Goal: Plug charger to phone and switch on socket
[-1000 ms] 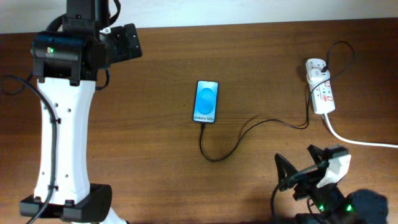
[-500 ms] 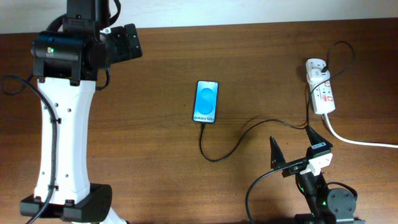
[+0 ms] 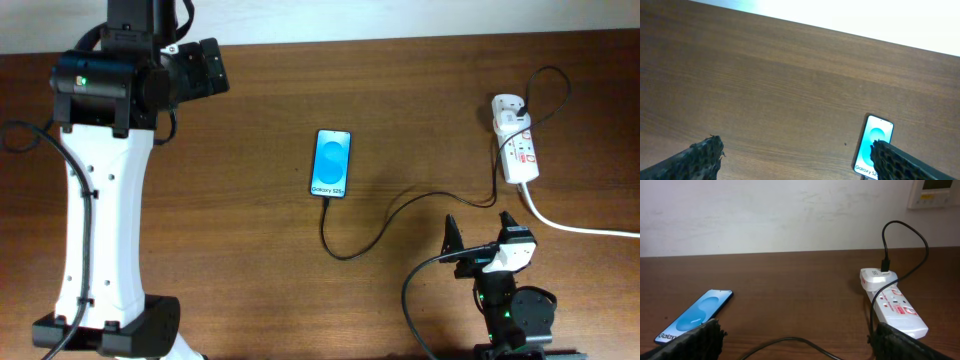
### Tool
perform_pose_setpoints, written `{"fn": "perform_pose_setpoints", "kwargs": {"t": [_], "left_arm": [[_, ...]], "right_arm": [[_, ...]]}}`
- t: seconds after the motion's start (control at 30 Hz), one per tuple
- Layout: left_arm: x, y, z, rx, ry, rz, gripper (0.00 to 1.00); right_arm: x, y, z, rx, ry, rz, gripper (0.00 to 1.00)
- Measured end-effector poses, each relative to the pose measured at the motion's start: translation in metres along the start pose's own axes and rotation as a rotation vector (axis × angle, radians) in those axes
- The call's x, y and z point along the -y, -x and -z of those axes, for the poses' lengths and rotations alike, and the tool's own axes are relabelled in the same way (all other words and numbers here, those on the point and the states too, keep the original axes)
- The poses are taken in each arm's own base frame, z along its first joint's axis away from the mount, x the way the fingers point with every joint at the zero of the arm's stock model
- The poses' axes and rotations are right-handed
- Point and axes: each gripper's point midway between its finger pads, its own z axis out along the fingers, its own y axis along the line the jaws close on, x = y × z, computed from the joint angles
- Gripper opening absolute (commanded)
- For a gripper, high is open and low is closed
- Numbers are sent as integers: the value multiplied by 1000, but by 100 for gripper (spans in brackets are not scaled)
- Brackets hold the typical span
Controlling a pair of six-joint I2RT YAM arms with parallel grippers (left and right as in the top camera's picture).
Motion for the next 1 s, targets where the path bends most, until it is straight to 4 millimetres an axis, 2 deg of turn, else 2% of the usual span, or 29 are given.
{"fn": "perform_pose_setpoints", "kwargs": {"t": [0.87,0.97,1.0], "left_arm": [[0,0,0,0,0,0,99],[-1,-2,0,-9,3,-1,99],[-4,-11,0,-45,14,-9,99]], "right_arm": [[4,0,0,-1,-22,22,98],[4,0,0,-1,-22,23,98],[4,0,0,-1,-22,23,98]]}}
